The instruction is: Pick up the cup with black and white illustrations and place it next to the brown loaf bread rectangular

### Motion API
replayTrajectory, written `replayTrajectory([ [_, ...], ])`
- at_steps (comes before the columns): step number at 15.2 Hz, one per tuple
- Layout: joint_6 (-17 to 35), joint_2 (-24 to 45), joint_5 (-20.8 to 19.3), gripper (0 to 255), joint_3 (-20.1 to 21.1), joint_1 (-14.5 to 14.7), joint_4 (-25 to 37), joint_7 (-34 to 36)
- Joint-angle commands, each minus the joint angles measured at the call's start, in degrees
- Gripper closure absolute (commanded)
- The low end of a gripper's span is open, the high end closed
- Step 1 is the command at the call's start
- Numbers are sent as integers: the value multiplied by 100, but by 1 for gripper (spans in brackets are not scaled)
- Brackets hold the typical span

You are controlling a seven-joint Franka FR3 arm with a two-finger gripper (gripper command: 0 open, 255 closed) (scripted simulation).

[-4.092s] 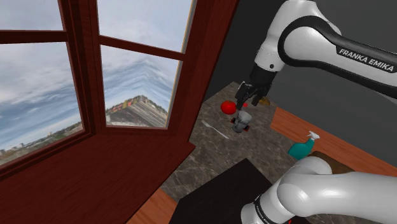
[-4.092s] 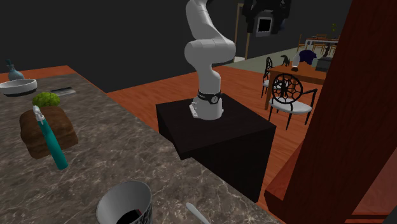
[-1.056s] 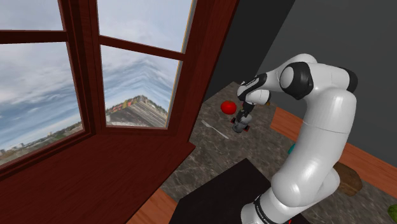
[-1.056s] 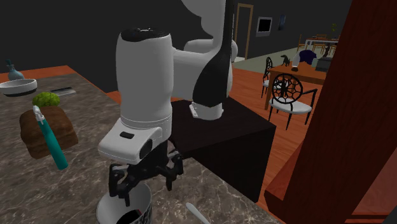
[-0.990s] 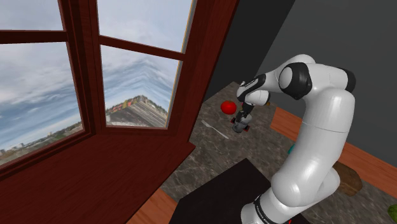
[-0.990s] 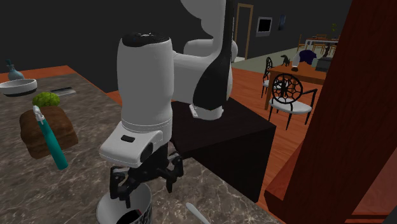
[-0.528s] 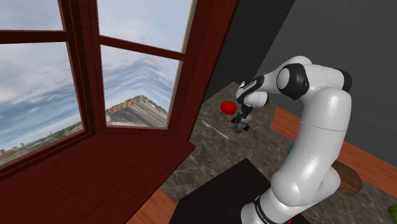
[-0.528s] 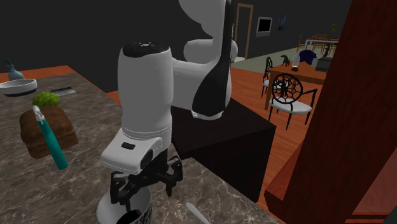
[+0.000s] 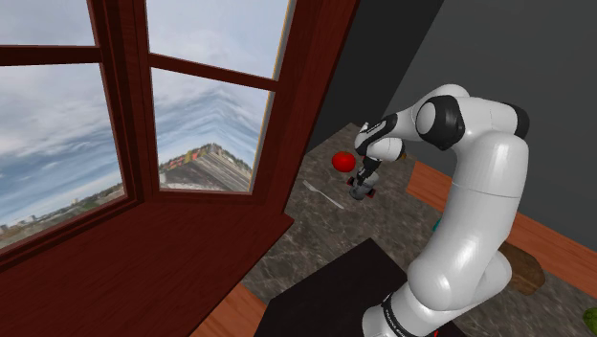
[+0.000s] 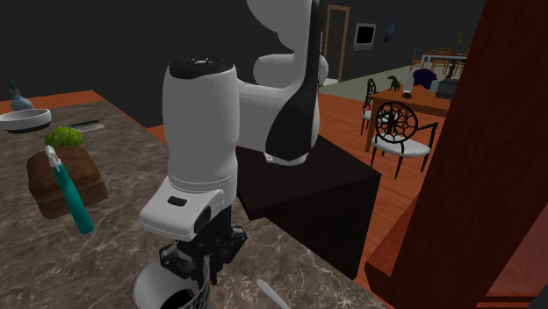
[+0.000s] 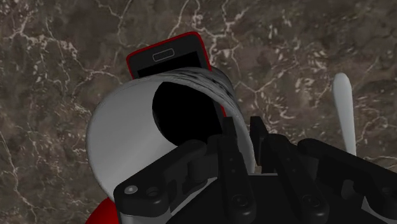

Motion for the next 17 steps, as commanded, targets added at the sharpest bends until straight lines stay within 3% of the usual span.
replayTrajectory([
  [1, 0, 2, 0, 255, -1, -1, 0, 0],
  [5, 2, 2, 0, 255, -1, -1, -1, 0],
  [17, -732, -669, -355, 255, -229, 181, 98, 185],
])
